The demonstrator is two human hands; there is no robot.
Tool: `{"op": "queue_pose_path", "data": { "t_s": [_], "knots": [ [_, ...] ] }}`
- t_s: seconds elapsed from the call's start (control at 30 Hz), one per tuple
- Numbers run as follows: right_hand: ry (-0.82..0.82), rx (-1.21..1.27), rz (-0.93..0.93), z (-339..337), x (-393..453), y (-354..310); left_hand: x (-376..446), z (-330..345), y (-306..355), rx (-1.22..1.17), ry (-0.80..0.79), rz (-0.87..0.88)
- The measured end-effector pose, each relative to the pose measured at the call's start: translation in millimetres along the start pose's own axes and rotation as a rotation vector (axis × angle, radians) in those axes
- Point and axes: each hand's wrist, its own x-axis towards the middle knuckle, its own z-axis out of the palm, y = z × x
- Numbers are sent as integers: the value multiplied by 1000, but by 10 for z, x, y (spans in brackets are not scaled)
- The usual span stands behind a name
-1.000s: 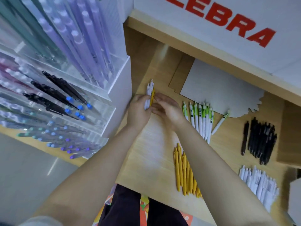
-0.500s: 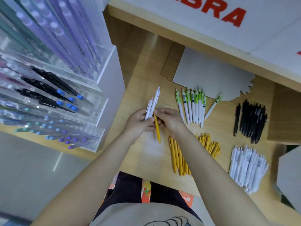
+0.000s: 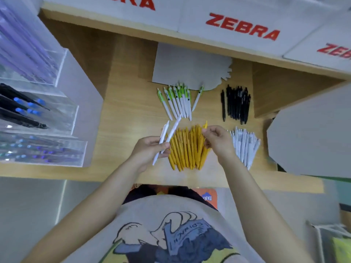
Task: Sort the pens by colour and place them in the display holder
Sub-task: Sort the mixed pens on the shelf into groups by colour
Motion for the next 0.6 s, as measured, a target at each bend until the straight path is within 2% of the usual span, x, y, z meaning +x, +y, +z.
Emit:
{"op": "queue_pose_path", "data": {
  "t_s": [0.2, 0.37, 0.5, 0.53, 0.6],
  "knots": [
    [58, -43, 80, -155, 22, 323, -85, 178, -161, -8, 3, -87],
    [65, -145, 20, 91, 213, 385, -189, 283, -147, -30, -2, -94],
    [141, -191, -63, 27, 171, 313, -241, 396, -90, -26, -11, -64],
    [134, -164, -86, -22, 122, 284, -245, 437, -75, -30, -18, -57],
    [9, -59, -118, -123, -56, 178, -242, 547, -46, -20, -33, -43]
  ]
}}
